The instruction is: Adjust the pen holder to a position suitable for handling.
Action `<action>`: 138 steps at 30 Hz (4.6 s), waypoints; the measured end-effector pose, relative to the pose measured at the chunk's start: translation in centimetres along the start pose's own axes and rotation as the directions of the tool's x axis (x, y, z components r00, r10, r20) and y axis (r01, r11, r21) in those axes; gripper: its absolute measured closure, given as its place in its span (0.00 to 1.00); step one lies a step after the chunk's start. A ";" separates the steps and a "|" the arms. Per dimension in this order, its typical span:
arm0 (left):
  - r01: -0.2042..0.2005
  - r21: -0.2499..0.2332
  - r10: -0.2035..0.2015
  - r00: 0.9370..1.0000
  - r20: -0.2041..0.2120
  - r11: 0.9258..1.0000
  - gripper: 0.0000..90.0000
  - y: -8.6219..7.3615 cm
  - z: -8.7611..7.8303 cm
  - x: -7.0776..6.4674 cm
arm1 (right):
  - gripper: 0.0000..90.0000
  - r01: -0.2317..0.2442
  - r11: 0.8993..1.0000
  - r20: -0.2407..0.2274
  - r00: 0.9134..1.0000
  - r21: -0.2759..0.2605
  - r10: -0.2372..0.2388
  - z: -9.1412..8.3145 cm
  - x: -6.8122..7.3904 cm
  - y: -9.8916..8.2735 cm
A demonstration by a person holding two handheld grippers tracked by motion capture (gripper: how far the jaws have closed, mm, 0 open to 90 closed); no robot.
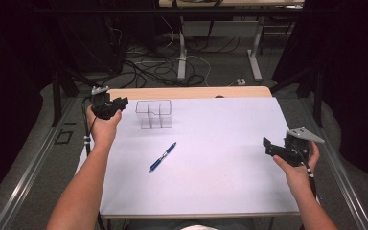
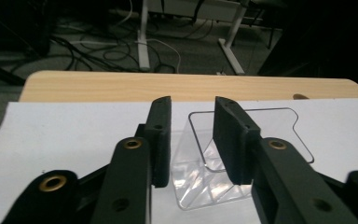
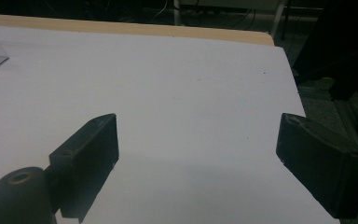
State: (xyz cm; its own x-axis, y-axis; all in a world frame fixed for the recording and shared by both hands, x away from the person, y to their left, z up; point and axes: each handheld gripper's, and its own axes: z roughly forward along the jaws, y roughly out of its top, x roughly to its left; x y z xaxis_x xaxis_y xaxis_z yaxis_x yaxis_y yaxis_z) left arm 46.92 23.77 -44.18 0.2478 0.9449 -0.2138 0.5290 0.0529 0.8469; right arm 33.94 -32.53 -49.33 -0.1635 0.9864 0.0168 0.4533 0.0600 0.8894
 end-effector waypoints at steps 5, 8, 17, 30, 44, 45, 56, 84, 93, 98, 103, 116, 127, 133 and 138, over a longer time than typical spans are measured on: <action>0.000 0.027 0.000 1.000 -0.004 1.000 0.84 0.4 1.1 -0.2 | 0.15 -0.004 1.000 -0.005 1.000 0.006 0.004 -0.1 0.0 0.0; -0.006 0.036 0.006 1.000 -0.018 0.999 0.91 0.2 2.1 -0.4 | 0.15 -0.009 1.000 -0.010 1.000 0.009 0.009 0.0 0.1 0.0; -0.006 0.074 0.009 0.999 -0.042 0.997 0.99 -0.5 4.6 0.4 | 0.16 -0.011 1.000 -0.017 1.000 0.018 0.011 0.0 0.1 -0.1; 0.026 0.128 -0.023 0.999 -0.022 0.991 0.99 -2.1 7.2 1.7 | 0.16 -0.024 1.000 -0.029 0.999 0.013 0.024 0.1 0.4 -0.2; 0.014 0.147 -0.019 0.999 0.026 0.989 1.00 -2.6 8.2 1.3 | 0.16 -0.022 1.000 -0.024 0.999 -0.001 0.022 0.2 0.3 -0.3; 0.014 0.151 -0.018 0.999 0.026 0.988 1.00 -2.6 8.2 1.3 | 0.16 -0.022 1.000 -0.024 0.999 -0.001 0.022 0.2 0.3 -0.3; -0.005 0.154 -0.003 0.999 0.049 0.988 1.00 -2.8 8.6 0.6 | 0.16 -0.022 1.000 -0.033 0.999 0.018 0.022 0.2 0.3 -0.4; -0.012 0.135 -0.006 0.990 0.137 0.991 1.00 -3.7 10.4 -4.8 | 0.16 -0.021 0.999 -0.041 0.999 0.042 0.023 0.3 0.6 -0.5; -0.019 0.124 0.000 0.989 0.148 0.992 1.00 -3.9 11.0 -6.5 | 0.16 -0.019 0.999 -0.044 0.999 0.032 0.020 0.4 0.5 -0.5; -0.024 0.122 0.006 0.988 0.152 0.992 1.00 -3.8 11.2 -7.6 | 0.16 -0.021 0.999 -0.045 0.999 0.033 0.022 0.5 0.5 -0.6; -0.033 0.125 0.013 0.987 0.158 0.992 1.00 -3.7 11.6 -8.3 | 0.16 -0.025 0.999 -0.049 0.998 0.033 0.027 0.4 0.6 -0.6; -0.052 0.126 0.029 0.983 0.180 0.991 1.00 -3.3 12.2 -9.0 | 0.16 -0.015 1.000 -0.047 0.999 0.024 0.016 0.4 0.4 -0.5; -0.051 0.134 0.030 0.987 0.156 0.990 0.98 -3.0 11.5 -8.4 | 0.17 -0.023 0.999 -0.045 0.999 0.027 0.024 0.4 0.5 -0.6; -0.051 0.135 0.029 0.987 0.160 0.990 0.94 -2.6 10.3 -8.1 | 0.17 -0.026 0.999 -0.042 0.999 0.027 0.027 0.4 0.6 -0.6; -0.044 0.103 0.028 0.988 0.151 0.994 0.86 -2.8 9.0 -7.6 | 0.17 -0.015 1.000 -0.050 0.999 0.023 0.016 0.4 0.5 -0.5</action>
State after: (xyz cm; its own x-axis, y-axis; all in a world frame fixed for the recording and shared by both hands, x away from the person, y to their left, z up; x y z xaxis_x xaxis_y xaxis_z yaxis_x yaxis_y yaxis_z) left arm 50.85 13.49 -49.34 0.3820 0.8864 -0.2613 0.5984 -0.0218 0.8009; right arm 33.98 -32.04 -49.94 -0.2000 0.9783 0.0541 0.4756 0.0486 0.8783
